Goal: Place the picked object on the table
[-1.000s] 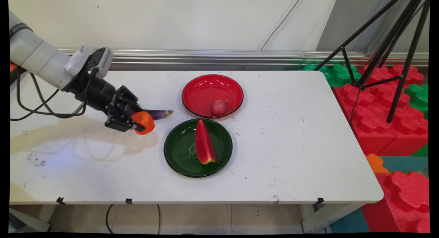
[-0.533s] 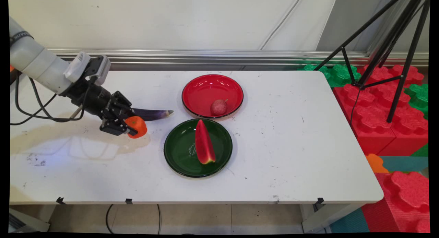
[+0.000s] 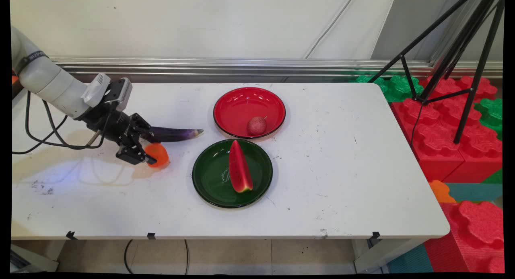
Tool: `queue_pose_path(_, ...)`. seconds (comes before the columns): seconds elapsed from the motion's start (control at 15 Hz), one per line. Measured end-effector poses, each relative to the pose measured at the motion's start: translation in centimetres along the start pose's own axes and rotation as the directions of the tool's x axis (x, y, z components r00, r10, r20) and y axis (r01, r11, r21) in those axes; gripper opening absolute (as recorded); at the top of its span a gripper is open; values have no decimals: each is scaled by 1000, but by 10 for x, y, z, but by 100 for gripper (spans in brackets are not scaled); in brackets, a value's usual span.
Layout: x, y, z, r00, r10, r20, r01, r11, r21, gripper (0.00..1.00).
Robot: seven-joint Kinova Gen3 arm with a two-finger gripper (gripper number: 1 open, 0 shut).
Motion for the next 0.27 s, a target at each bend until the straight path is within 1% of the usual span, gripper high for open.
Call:
queue_pose_path(0.07,-2,-2,1,1000,0,2,0,1000,2,100)
queue_pose_path(0.27,-6,-5,2,1000,-1,1,1,1000,7,100)
